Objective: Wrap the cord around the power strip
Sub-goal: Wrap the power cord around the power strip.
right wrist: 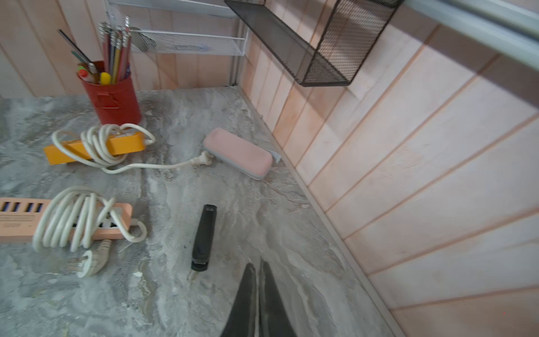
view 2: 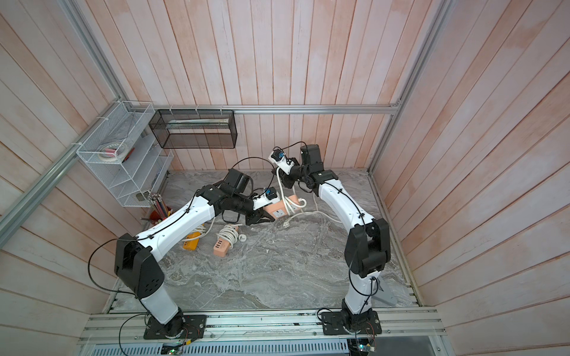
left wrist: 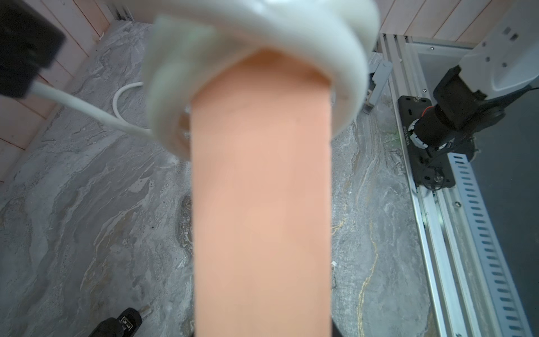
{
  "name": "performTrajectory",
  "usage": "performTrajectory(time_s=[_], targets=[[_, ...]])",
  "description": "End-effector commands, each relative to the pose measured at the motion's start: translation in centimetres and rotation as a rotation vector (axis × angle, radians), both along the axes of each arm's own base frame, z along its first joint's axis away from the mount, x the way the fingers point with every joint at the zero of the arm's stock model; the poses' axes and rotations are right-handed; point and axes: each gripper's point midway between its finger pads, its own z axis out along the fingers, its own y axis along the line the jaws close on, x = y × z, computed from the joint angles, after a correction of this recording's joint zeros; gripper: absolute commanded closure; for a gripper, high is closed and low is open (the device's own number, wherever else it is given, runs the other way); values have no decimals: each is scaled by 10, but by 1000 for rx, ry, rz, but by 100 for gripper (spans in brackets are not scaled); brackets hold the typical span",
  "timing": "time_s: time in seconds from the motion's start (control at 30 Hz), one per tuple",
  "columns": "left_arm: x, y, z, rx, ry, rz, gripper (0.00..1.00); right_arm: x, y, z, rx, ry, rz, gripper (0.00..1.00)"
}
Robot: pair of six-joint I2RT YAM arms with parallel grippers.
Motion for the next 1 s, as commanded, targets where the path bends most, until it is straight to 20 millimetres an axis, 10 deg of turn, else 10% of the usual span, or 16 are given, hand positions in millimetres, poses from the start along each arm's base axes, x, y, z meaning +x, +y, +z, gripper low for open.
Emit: performTrajectory(time_s=[0.0,0.2,0.53,0.77,0.97], targets=[[-71,-20,62,-213,-42,-271,100,25,-7,-17,124,91,-60,89],[-58,-17,116,-324,-182,-157,100,18,-11,-53,308,172,-165,63],[-19,-1,159,-442,-218,43,100,4,-21,-113,294,232,-258,57],[2,5,154,-417,-212,137,100,-14,-27,-80,404,243,-228,30],[12,9,157,-429,-199,174,100,-19,-45,-75,356,243,-282,27]])
